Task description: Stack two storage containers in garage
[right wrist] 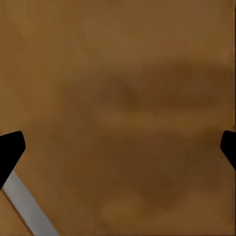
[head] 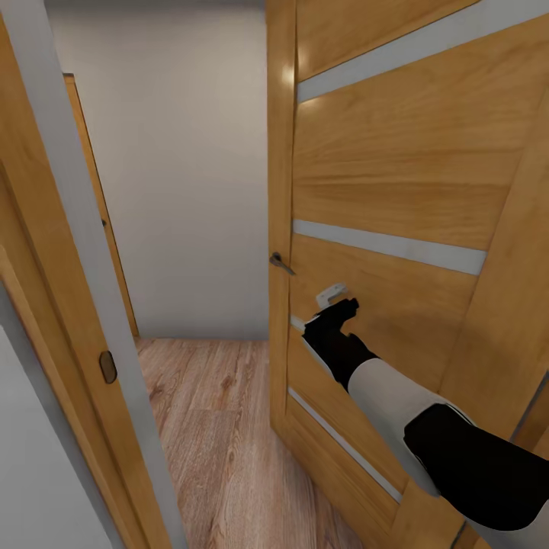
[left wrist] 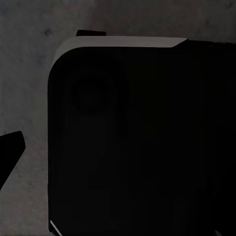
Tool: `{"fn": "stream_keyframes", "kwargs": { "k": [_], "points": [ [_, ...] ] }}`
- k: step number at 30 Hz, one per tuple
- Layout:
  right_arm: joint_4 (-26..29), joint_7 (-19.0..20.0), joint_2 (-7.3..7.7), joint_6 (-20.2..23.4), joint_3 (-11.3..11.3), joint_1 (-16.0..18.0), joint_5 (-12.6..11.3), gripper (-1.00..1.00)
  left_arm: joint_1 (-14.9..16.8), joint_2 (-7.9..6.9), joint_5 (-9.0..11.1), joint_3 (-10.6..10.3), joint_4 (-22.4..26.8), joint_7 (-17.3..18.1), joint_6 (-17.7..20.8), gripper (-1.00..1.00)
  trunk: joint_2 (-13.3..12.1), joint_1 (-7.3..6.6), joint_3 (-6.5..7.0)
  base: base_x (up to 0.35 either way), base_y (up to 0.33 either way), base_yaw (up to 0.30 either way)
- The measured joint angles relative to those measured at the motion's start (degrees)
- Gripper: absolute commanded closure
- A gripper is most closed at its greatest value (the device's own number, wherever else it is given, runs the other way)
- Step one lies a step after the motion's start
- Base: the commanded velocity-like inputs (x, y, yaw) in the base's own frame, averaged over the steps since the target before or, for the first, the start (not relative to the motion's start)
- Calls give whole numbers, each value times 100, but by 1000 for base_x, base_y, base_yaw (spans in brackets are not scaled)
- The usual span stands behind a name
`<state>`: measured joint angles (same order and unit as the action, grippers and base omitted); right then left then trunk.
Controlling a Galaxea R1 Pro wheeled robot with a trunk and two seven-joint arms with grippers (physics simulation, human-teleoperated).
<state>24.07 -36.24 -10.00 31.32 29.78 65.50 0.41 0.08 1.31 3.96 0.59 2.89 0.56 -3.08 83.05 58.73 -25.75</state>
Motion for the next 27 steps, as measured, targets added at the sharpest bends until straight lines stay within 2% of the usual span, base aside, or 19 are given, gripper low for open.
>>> {"fn": "stream_keyframes", "kwargs": {
  "k": [6, 10, 21, 27],
  "points": [
    [549, 3, 0, 389, 13, 1, 4, -100, 0, 0, 1, 0, 0, 0, -2, -100, 0, 0, 0, 0, 0, 0],
    [716, 11, 0, 530, 16, -1, -18, -100, 0, 0, 1, 0, 0, 0, 0, -100, 0, 0, 0, 0, 0, 0],
    [785, 165, 0, 479, -2, -7, -24, -100, 0, 0, 0, 0, 0, 0, 2, -100, 0, 0, 0, 0, 0, 0],
    [1249, 187, 0, 444, -38, -8, -28, -100, 0, 0, -1, 0, 0, 0, 2, -100, 0, 0, 0, 0, 0, 0]
  ]
}}
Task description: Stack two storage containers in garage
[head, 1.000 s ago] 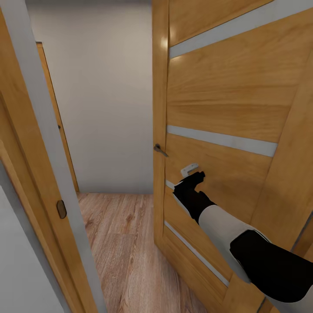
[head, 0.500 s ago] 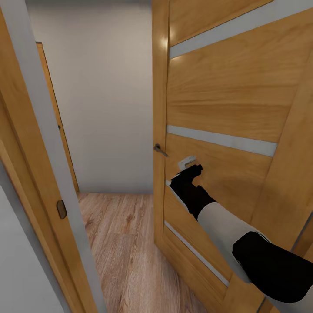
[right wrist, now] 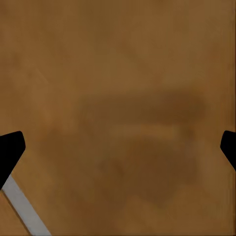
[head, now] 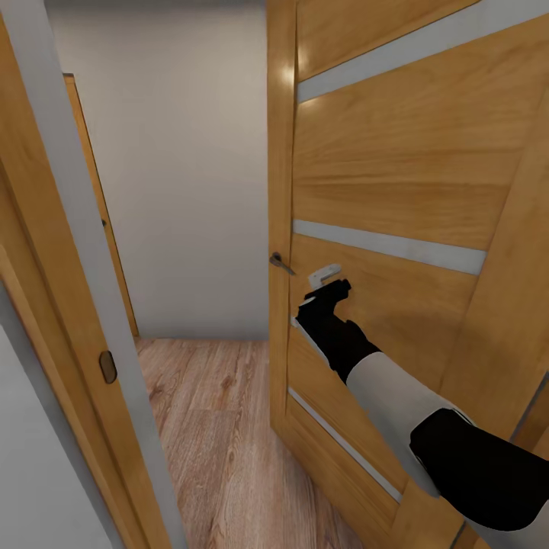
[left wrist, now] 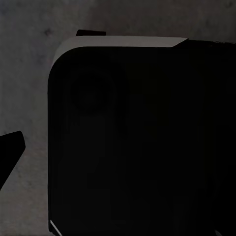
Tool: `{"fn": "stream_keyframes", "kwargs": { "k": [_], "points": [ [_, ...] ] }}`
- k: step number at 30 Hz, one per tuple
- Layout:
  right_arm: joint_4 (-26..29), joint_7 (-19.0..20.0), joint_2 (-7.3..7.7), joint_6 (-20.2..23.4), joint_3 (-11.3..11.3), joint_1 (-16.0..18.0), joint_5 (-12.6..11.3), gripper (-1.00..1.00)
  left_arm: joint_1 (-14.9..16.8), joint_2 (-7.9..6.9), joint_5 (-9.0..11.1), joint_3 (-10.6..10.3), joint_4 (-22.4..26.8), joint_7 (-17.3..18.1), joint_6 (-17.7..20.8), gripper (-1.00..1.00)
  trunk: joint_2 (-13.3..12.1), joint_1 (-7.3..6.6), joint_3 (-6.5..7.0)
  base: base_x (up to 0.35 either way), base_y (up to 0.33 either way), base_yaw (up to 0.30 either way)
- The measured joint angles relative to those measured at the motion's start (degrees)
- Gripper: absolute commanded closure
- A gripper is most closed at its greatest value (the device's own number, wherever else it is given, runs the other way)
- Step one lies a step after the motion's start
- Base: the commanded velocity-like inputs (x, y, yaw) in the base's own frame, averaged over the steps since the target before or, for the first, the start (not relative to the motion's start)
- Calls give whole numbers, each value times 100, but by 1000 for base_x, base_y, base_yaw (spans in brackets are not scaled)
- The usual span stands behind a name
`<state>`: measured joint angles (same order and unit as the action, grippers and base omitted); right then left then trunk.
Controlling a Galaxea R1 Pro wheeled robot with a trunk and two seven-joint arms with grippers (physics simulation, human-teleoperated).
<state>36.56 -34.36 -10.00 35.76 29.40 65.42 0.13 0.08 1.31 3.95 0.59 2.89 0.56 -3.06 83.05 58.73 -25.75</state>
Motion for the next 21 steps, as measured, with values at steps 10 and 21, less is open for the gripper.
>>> {"fn": "stream_keyframes", "kwargs": {
  "k": [10, 21],
  "points": [
    [95, 15, 0, 37, 0, 0, -5, -100, 0, 0, 0, 0, 0, 0, -3, -100, 0, 0, 0, 0, 0, 0],
    [97, 31, 0, 66, 11, 0, -4, -100, 0, 0, 2, 1, 0, 0, -1, -100, 0, 0, 0, 0, 0, 0]
  ]
}}
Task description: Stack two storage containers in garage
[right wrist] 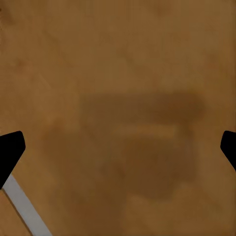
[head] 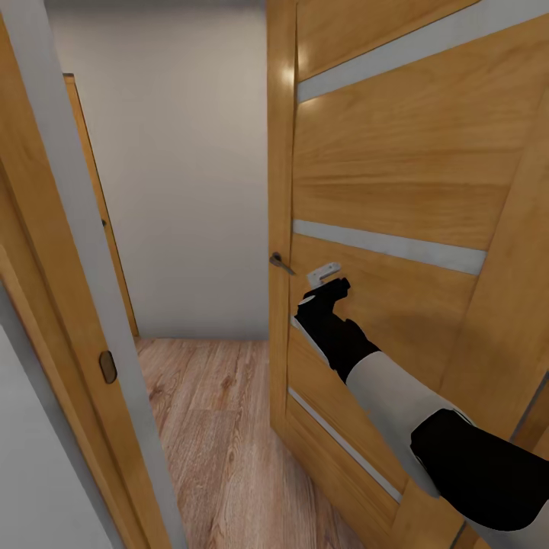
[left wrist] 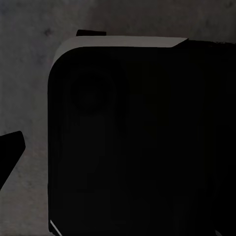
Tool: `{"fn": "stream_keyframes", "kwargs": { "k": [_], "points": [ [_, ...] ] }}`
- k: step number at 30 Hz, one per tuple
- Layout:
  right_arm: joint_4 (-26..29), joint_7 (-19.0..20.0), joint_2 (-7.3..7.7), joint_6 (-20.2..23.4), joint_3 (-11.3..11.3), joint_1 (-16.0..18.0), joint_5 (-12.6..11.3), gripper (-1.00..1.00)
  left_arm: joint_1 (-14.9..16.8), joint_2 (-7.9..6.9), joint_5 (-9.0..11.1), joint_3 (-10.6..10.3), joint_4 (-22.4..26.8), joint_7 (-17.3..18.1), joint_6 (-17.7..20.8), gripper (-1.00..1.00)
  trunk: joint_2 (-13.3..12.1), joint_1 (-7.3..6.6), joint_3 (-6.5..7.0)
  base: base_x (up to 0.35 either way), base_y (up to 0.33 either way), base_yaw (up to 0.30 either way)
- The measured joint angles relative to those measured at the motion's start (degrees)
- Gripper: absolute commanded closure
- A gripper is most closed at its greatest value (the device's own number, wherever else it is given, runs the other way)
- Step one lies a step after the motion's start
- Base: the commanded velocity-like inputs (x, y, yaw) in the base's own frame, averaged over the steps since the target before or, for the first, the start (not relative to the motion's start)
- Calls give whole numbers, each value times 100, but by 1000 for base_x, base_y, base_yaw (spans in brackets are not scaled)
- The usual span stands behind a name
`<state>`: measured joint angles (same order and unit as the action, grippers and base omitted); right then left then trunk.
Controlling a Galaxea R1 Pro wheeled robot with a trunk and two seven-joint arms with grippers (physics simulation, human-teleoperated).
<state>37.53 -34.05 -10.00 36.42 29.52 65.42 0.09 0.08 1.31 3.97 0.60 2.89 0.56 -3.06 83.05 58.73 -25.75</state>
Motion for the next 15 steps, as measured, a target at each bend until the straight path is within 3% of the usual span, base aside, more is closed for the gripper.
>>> {"fn": "stream_keyframes", "kwargs": {
  "k": [10, 15],
  "points": [
    [-118, -7, 0, -6, 29, 0, -20, -100, 0, 0, 0, 3, 0, 0, 1, -100, 0, 0, 0, 0, 0, 0],
    [-624, -11, 0, -71, 62, 0, -20, -100, 0, 0, 1, 6, 0, 0, -2, -100, 0, 0, 0, 0, 0, 0]
  ]
}}
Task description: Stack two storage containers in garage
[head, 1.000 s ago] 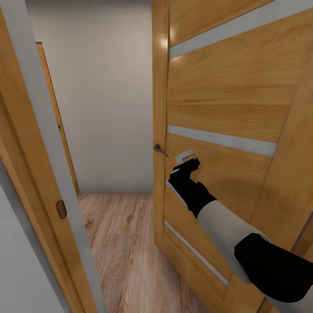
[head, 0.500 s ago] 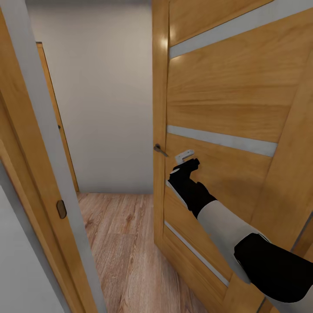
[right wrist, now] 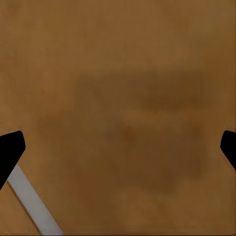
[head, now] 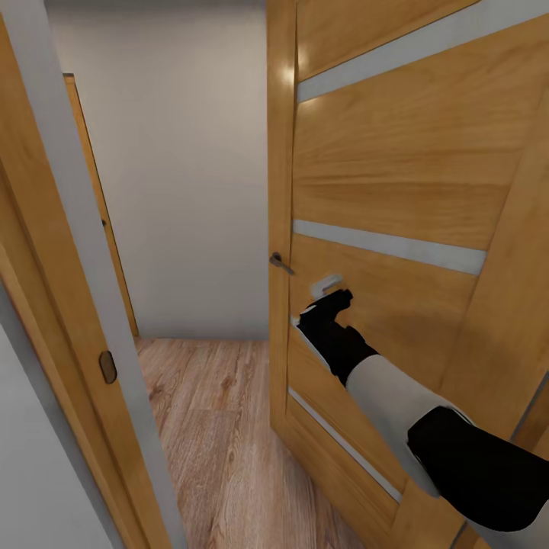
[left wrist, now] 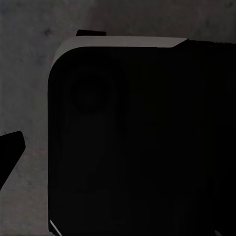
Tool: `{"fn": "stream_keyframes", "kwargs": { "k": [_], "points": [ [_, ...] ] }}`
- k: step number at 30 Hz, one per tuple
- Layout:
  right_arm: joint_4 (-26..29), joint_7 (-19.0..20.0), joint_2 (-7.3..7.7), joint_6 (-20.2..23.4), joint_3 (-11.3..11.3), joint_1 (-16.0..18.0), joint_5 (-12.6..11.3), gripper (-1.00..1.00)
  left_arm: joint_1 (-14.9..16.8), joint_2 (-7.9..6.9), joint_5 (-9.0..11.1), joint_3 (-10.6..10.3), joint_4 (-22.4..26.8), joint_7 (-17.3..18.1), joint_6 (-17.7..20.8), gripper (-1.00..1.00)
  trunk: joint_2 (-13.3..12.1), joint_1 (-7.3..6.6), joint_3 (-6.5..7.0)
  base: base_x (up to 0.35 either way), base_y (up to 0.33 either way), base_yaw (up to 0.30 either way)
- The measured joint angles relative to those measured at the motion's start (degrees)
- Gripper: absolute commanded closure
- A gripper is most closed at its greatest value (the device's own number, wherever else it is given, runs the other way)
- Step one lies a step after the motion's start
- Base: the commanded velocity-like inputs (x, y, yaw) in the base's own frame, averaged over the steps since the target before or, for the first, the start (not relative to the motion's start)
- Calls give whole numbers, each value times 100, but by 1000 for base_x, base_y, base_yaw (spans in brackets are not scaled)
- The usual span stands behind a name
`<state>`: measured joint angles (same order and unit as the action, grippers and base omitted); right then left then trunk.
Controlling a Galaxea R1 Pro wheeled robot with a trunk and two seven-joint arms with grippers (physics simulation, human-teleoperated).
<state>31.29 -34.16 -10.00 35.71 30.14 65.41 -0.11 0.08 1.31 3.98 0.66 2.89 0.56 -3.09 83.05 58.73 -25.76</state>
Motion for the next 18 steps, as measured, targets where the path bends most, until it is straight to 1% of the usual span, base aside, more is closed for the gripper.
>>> {"fn": "stream_keyframes", "kwargs": {
  "k": [5, 11, 16, 18],
  "points": [
    [-424, -8, 0, -78, 9, 4, 4, -100, 0, 0, 0, 1, 0, -1, 1, -100, 0, 0, 0, 0, 0, 0],
    [-526, -9, 0, -133, 10, 6, 11, -100, 0, 0, 0, 1, 0, -2, 2, -100, 0, 0, 0, 6, -2, 0],
    [-580, -2, 0, -182, 4, 4, 13, -100, 1, 0, -4, -4, -1, 0, 4, -100, 2, -3, 0, 201, -135, 0],
    [-586, 4, 0, -201, -3, 3, -20, -100, 1, 0, -6, -6, -1, 0, 0, -100, 1, -3, 0, 241, -156, 0]
  ]
}}
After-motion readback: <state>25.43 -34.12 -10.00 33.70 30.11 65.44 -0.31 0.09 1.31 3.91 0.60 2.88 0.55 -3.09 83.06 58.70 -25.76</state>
